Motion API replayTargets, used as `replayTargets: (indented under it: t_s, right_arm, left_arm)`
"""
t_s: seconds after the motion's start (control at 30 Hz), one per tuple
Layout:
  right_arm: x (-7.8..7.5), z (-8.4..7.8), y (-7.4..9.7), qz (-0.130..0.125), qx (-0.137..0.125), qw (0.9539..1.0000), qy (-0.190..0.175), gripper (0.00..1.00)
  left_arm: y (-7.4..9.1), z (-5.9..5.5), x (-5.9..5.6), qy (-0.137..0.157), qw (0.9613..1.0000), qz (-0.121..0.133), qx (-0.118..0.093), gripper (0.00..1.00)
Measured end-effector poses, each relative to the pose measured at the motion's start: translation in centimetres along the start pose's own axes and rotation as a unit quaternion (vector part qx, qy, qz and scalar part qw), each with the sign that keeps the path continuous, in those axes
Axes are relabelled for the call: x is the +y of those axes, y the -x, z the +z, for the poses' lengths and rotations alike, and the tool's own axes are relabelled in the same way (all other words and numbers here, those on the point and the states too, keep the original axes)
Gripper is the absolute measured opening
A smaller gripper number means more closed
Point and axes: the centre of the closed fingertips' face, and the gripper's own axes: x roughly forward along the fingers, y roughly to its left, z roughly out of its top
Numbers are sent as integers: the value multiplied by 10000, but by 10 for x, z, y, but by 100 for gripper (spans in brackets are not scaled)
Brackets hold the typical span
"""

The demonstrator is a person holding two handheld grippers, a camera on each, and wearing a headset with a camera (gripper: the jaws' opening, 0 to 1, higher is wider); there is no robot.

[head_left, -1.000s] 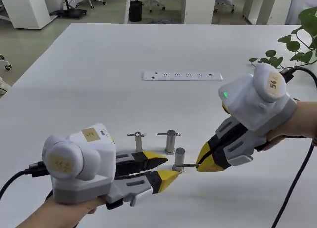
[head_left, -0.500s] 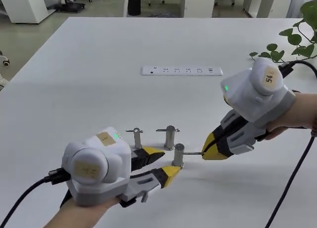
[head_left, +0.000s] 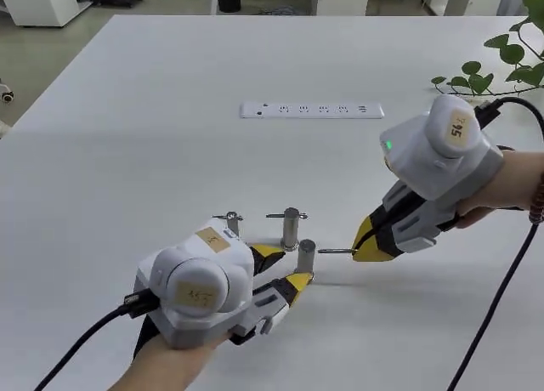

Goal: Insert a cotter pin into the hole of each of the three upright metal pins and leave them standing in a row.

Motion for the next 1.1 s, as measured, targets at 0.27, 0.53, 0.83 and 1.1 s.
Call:
replayTargets:
  t_s: [0.27, 0.53, 0.83, 1.1]
  right_arm:
    - [-5, -2, -4, 37, -12, 10000, 15, 0]
    - [-5, -1, -7, 116, -30, 9999, 45, 0]
    - [-5, -1, -7, 155, -32, 9998, 75, 0]
    - [-6, 2, -6, 102, -84, 9999, 85, 0]
  left_arm:
    - [-13, -5, 0, 48, 10000, 4, 77, 20]
    - [-21, -12, 1, 163, 9997, 4, 196, 19]
    - [-25, -15, 0, 142, 9996, 4, 256, 16]
    - [-26, -15, 0, 139, 9996, 14, 251, 12]
